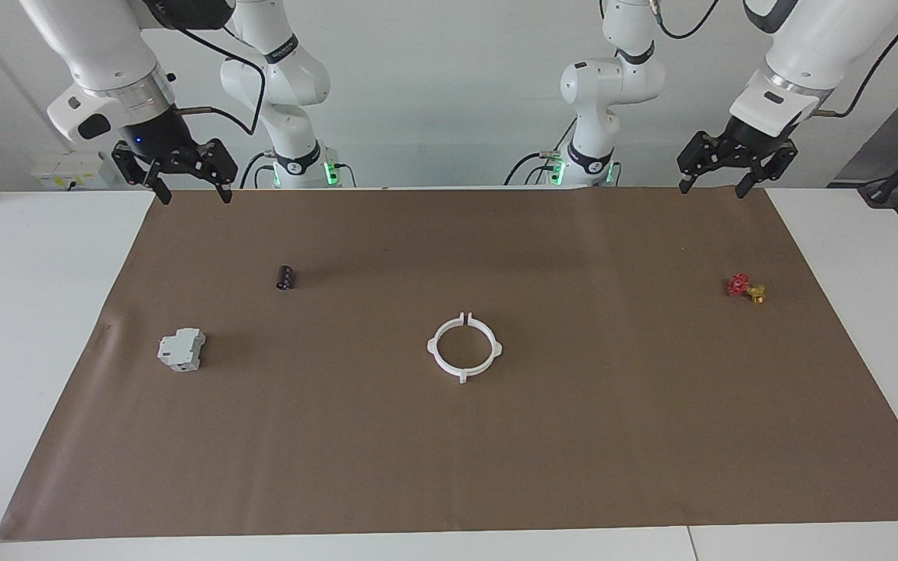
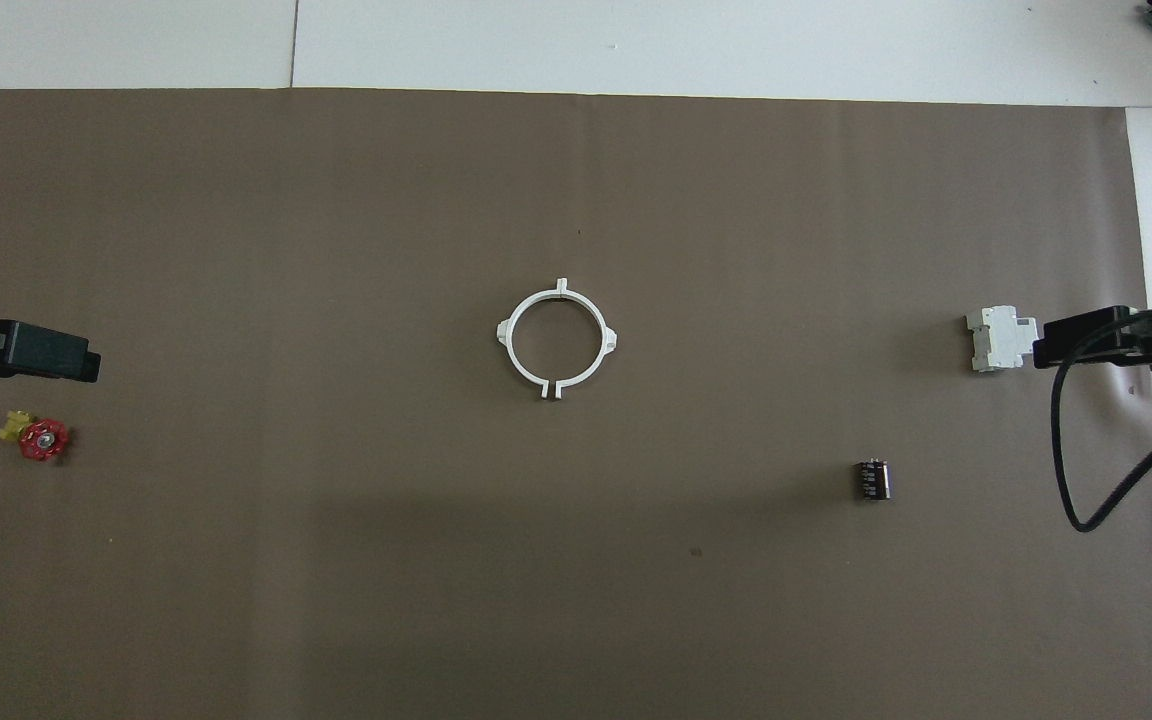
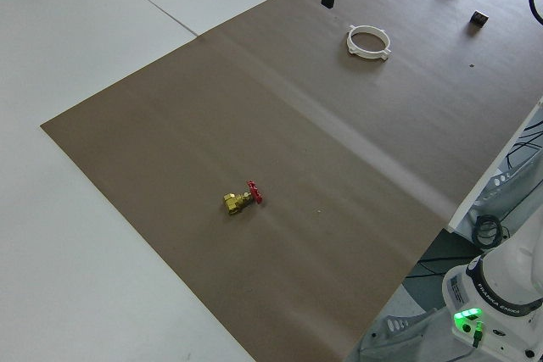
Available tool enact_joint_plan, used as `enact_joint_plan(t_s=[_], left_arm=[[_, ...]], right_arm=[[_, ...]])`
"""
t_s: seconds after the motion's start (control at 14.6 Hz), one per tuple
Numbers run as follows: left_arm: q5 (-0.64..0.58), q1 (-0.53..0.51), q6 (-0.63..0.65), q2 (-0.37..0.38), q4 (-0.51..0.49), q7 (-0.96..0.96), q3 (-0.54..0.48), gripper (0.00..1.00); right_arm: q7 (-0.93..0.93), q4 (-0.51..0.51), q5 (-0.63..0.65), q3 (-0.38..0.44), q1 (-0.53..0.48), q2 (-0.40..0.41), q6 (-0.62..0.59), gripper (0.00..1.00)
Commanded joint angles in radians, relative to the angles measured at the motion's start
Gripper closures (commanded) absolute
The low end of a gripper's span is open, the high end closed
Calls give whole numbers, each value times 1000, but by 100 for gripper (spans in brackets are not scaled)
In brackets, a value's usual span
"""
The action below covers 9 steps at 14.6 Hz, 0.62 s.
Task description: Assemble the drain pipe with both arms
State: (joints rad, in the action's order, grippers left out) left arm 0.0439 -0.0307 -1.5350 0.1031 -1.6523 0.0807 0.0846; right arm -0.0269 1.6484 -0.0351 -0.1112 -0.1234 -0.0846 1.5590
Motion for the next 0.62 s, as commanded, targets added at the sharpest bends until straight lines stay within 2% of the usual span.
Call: enact_joint_plan(t_s=[0.0,0.55], left_arm=[[-35,-12,-4,13,-9,-16,32,0],[-25,-17,-8,15,-12,-21,33,0]], right_arm=[[-1,-4,-20,-2,-7,-4,-22,0],[-5,-1,-20,-2,-7,3,7,0]])
